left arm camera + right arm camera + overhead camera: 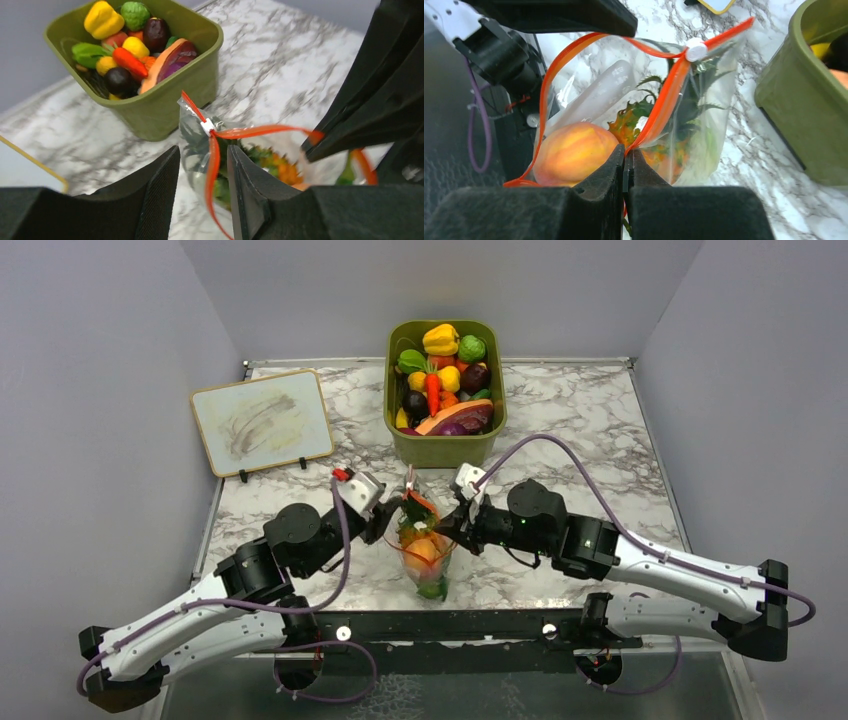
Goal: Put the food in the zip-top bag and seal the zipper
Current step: Adjust the zipper food storage bag at the center of the board.
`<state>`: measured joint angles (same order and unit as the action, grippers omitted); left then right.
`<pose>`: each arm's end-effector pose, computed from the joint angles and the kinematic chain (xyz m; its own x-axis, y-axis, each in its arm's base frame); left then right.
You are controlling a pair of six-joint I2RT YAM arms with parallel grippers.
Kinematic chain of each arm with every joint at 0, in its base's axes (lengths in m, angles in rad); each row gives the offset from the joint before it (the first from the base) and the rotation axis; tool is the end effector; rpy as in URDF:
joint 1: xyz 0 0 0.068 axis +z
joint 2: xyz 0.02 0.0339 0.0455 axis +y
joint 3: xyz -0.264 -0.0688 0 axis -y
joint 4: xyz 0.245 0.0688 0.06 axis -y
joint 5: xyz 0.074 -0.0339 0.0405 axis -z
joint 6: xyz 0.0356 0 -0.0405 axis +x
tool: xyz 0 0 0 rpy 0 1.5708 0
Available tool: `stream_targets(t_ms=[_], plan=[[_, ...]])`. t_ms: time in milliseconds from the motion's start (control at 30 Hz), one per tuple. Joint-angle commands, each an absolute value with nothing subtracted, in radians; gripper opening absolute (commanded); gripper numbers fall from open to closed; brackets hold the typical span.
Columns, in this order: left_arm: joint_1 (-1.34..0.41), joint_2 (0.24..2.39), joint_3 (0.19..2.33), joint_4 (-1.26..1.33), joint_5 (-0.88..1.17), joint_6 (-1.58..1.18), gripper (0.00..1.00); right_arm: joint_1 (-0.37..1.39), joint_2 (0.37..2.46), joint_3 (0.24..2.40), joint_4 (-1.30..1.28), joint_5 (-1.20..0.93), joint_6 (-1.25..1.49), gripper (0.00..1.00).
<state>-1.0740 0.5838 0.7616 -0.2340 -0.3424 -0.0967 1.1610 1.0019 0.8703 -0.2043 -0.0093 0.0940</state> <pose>0.0761 -0.1153 0.3554 -0.0912 -0.0226 -0.9956 0.6626 0.7449 -0.0776 0.0921 0.2129 0.3271 -0.2172 -0.2644 -0.9397 -0.9043 0.4170 0.0917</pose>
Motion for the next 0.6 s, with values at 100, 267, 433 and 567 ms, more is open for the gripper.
stream_targets(t_ms=[100,267,433,567], plan=[[-1.077,0.574,0.733,-0.363,-0.123,0.653,0.44,1.153,0.963,0.978,-0.370,-0.089,-0.112,0.01],[-1.077,0.501,0.754,-0.347,0.034,0.761,0.52,1.102,0.968,0.993,-0.429,-0.103,-0.144,0.01],[-1.077,0.568,0.822,-0.479,0.004,0.825,0.57,1.084,0.973,1.011,-0.474,-0.205,-0.262,0.01],[-1.076,0.616,0.852,-0.480,0.021,0.867,0.60,1.078,0.970,1.026,-0.500,-0.197,-0.331,0.01]])
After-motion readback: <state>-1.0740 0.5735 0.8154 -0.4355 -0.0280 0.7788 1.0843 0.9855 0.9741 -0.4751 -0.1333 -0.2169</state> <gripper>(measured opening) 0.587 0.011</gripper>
